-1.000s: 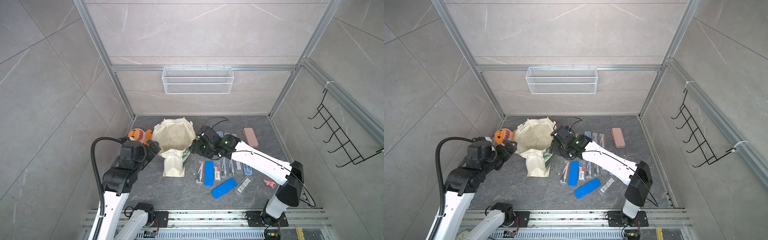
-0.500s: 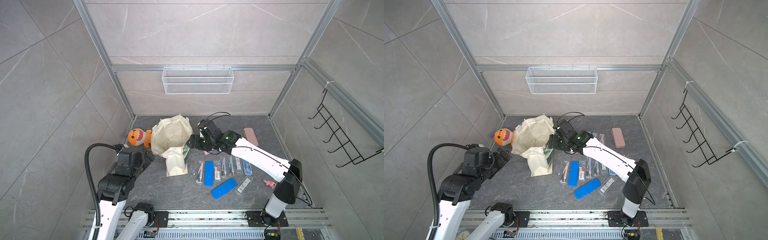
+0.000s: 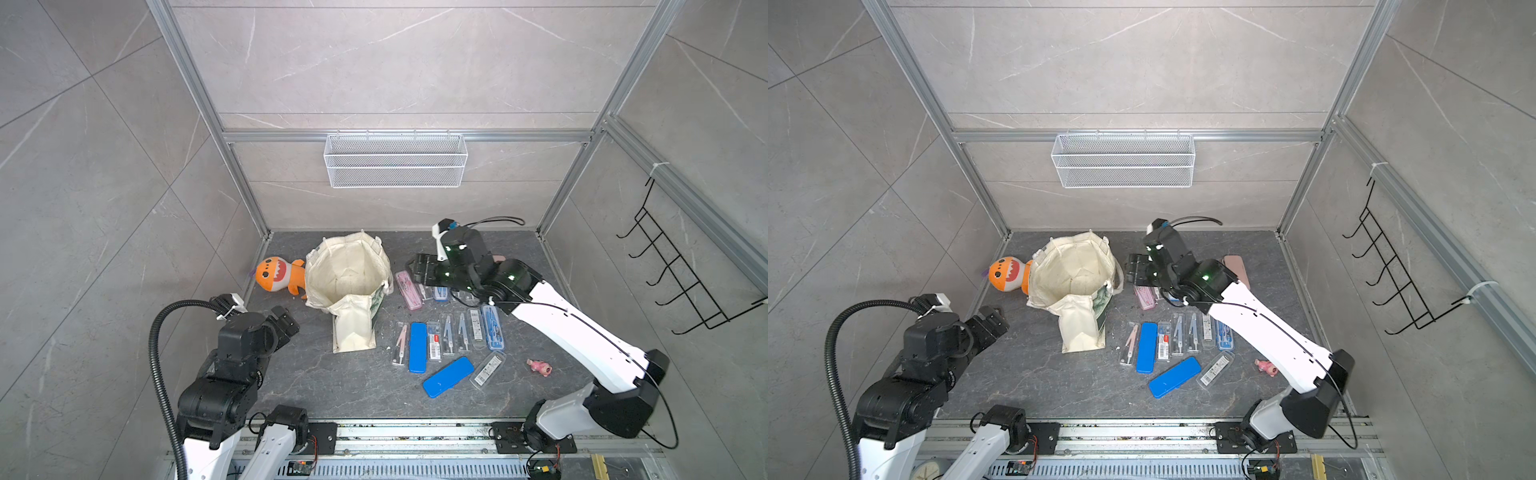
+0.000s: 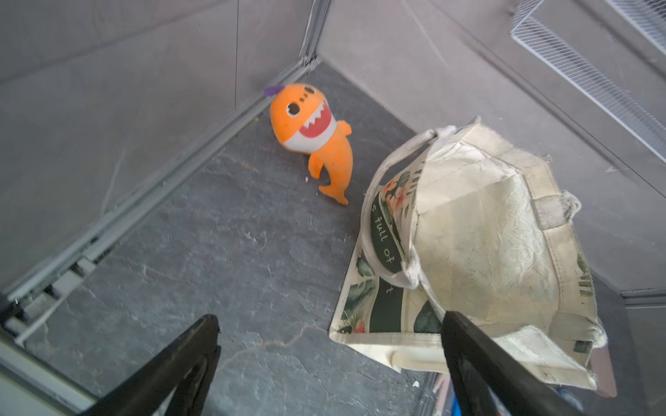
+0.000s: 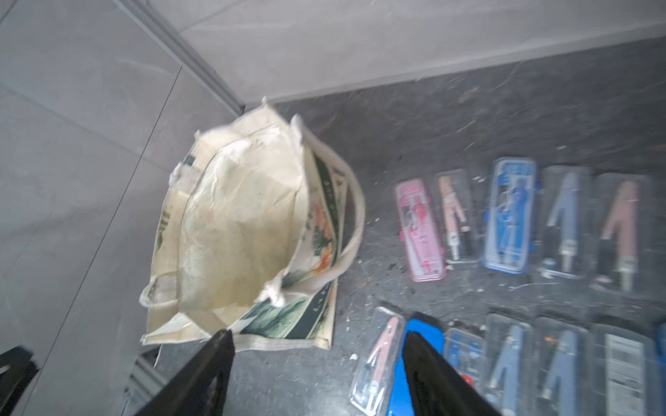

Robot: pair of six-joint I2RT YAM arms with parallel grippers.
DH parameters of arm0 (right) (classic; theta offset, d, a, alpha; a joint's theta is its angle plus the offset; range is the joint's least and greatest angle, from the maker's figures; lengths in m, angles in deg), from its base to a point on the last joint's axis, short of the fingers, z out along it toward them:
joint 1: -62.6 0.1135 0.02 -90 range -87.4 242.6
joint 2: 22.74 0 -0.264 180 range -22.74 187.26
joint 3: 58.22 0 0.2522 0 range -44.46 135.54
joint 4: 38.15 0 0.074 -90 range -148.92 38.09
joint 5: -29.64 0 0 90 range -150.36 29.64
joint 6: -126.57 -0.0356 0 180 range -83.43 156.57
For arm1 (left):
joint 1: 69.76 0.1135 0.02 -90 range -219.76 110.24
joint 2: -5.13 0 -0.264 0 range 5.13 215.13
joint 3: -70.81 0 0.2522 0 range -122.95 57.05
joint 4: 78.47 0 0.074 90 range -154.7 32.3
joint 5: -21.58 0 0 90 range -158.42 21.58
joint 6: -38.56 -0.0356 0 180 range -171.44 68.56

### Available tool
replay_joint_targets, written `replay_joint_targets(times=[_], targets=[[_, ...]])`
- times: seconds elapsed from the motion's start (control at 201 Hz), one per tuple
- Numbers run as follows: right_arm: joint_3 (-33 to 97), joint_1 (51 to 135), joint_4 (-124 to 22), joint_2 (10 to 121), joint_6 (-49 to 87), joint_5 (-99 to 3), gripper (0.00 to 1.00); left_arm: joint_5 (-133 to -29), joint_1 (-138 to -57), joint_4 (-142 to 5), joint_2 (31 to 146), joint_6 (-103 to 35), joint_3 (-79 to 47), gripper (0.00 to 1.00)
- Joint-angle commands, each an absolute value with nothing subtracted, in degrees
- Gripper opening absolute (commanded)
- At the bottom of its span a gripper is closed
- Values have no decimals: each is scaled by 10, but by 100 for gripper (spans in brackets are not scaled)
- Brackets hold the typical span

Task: Take out the compass set from the canvas bag
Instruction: Place the canvas bag at the center of the board, then reset both arms

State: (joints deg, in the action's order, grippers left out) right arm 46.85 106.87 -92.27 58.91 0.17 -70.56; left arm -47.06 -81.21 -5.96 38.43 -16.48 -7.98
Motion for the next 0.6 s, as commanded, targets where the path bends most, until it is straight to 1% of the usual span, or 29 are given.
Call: replay_joint_targets(times=[0.0,0.03,0.09,0.13,0.159,0.179,0.214,0.264,0.359,0.419,0.478,0.548,0.593], targets=[[422,1050,-953,536,33,-807,83,-466,-809,-109,371,-279,-108,99],[413,1044,-953,525,38,-812,87,-465,-809,-109,368,-283,-111,99],[394,1040,-945,507,59,-831,90,-444,-809,-109,352,-270,-94,98],[383,1040,-945,500,49,-868,87,-439,-809,-127,335,-279,-77,97],[375,1040,-945,497,34,-901,87,-446,-809,-139,323,-293,-64,97],[373,1040,-948,495,26,-917,90,-450,-809,-150,316,-306,-55,97],[366,1039,-958,489,5,-962,99,-449,-809,-165,308,-318,-35,98],[329,1031,-936,469,-30,-1011,100,-429,-809,-172,304,-317,-7,99],[199,1000,-800,411,4,-1023,100,-373,-809,-208,308,-306,64,100],[169,965,-797,399,10,-987,100,-348,-809,-274,311,-328,125,100],[144,938,-800,401,19,-974,100,-316,-809,-350,323,-353,189,99],[115,905,-813,407,17,-981,100,-263,-809,-423,360,-349,247,99],[85,888,-796,407,30,-1005,100,-255,-808,-485,395,-362,283,99]])
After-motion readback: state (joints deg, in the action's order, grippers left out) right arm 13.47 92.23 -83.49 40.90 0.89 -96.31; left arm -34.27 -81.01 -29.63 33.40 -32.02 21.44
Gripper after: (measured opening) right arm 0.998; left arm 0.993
